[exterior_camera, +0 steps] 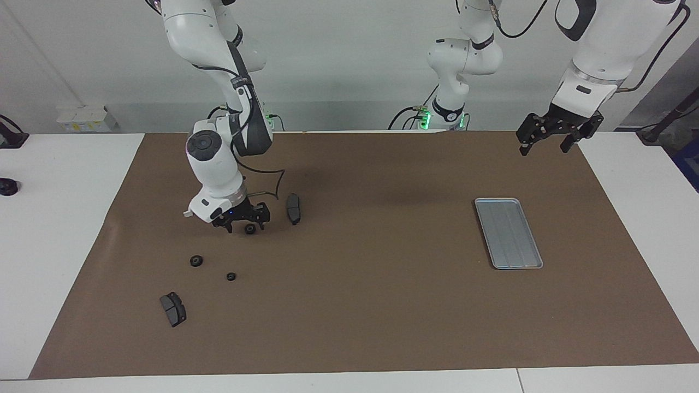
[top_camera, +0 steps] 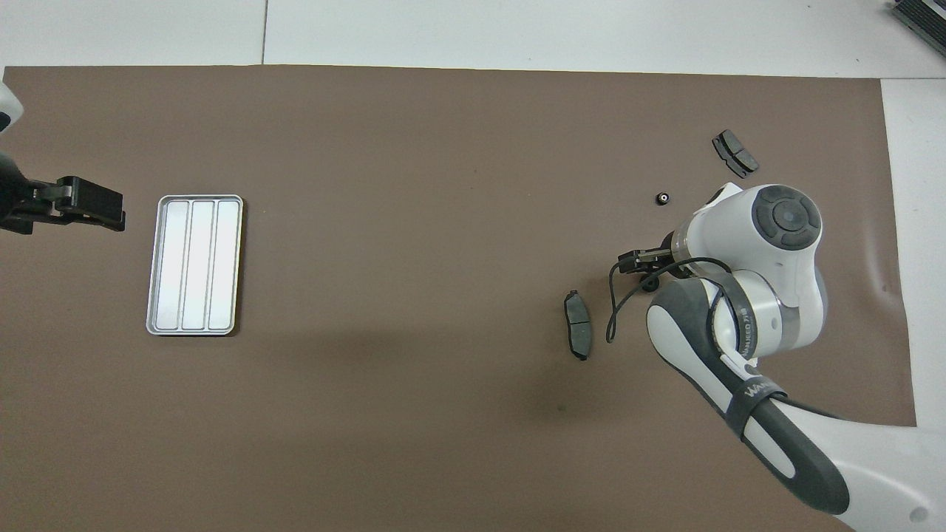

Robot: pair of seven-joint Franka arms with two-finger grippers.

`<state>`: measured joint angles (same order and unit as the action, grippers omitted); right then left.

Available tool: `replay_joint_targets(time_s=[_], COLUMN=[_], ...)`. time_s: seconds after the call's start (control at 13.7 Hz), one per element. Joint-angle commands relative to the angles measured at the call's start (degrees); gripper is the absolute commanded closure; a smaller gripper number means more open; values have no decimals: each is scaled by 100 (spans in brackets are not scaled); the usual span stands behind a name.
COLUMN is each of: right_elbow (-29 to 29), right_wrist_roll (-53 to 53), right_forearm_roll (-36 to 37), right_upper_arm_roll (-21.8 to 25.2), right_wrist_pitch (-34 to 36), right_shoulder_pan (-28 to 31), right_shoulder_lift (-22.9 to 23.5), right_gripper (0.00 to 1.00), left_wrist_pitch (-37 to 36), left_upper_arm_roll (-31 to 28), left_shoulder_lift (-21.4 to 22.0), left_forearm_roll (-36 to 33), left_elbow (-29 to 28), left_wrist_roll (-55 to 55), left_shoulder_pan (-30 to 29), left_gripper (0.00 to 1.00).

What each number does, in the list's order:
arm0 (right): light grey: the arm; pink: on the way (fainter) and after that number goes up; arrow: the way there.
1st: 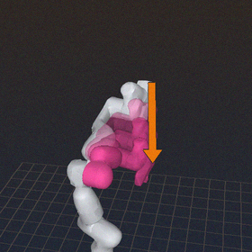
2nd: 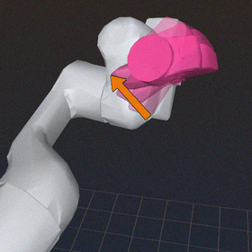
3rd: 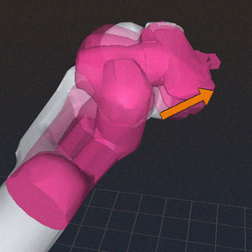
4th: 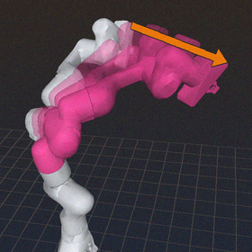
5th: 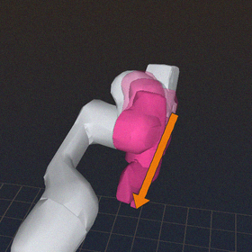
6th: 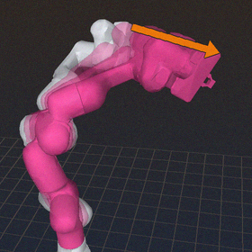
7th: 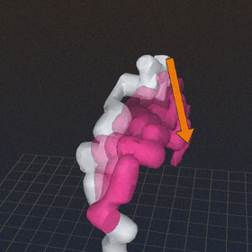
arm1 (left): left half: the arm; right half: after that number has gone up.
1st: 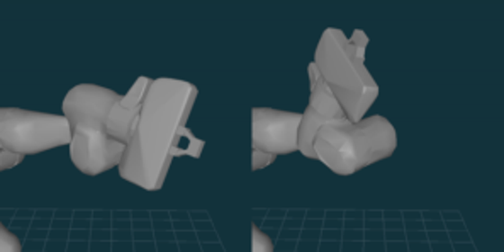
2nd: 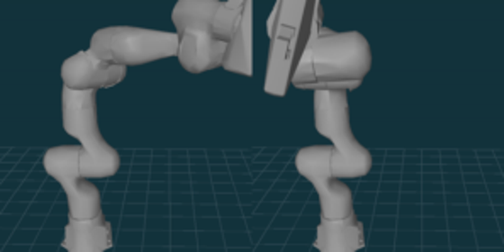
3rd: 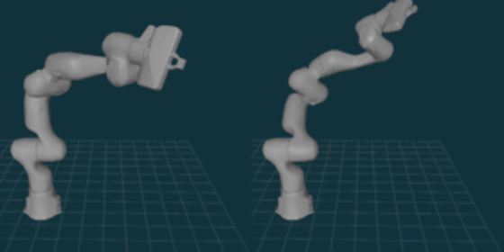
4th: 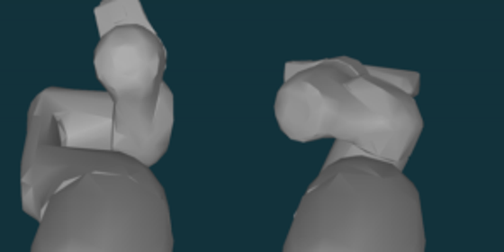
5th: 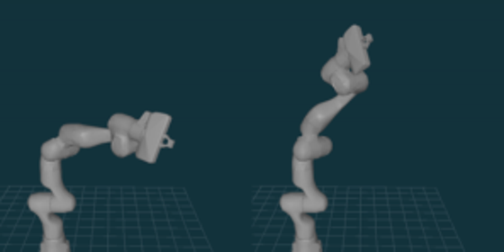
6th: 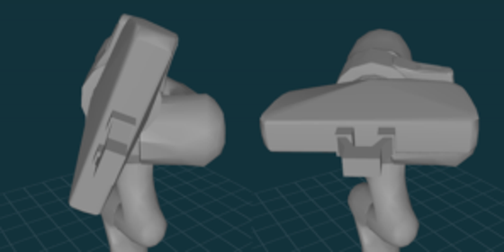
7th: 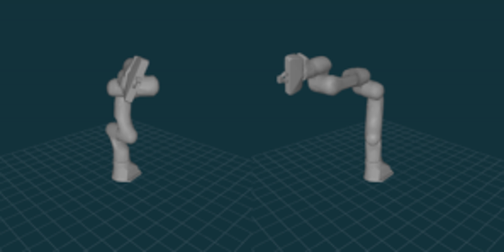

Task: Pick bearing gear from pile to tray
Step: 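Reach the right gripper to the pile and grasp a black bearing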

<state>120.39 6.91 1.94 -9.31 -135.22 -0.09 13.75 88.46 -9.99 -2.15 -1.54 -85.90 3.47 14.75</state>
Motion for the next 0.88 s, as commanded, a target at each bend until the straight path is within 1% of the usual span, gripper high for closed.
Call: replay_joint_targets(time_s=[0.0, 0.22, 0.37, 0.44, 0.58, 0.73, 0.8], right_elbow=[362, 459, 468, 468, 476, 476, 476], right_wrist_roll=[170, 179, 179, 188, 328, 337, 337], right_forearm_roll=[149, 149, 149, 149, 149, 149, 149], right_upper_arm_roll=[-35, -35, -35, -35, -27, -27, -27], right_wrist_pitch=[-286, -277, -277, -268, -259, -277, -277], right_shoulder_pan=[44, 36, 27, 9, -104, -79, -87], right_shoulder_lift=[-118, -145, -145, -145, -162, -162, -162], right_gripper=[7, 11, 20, 29, 36, 50, 74], left_wrist_pitch=[66, 66, 66, 66, 66, 66, 66], left_upper_arm_roll=[41, 41, 41, 41, 41, 41, 41], left_shoulder_lift=[127, 127, 127, 127, 127, 127, 127], left_forearm_roll=[-84, -84, -84, -84, -84, -84, -84], left_elbow=[-164, -164, -164, -164, -164, -164, -164], left_wrist_roll=[31, 31, 31, 31, 31, 31, 31], left_shoulder_pan=[-33, -33, -33, -33, -33, -33, -33], left_gripper=[0, 0, 0, 0, 0, 0, 0])
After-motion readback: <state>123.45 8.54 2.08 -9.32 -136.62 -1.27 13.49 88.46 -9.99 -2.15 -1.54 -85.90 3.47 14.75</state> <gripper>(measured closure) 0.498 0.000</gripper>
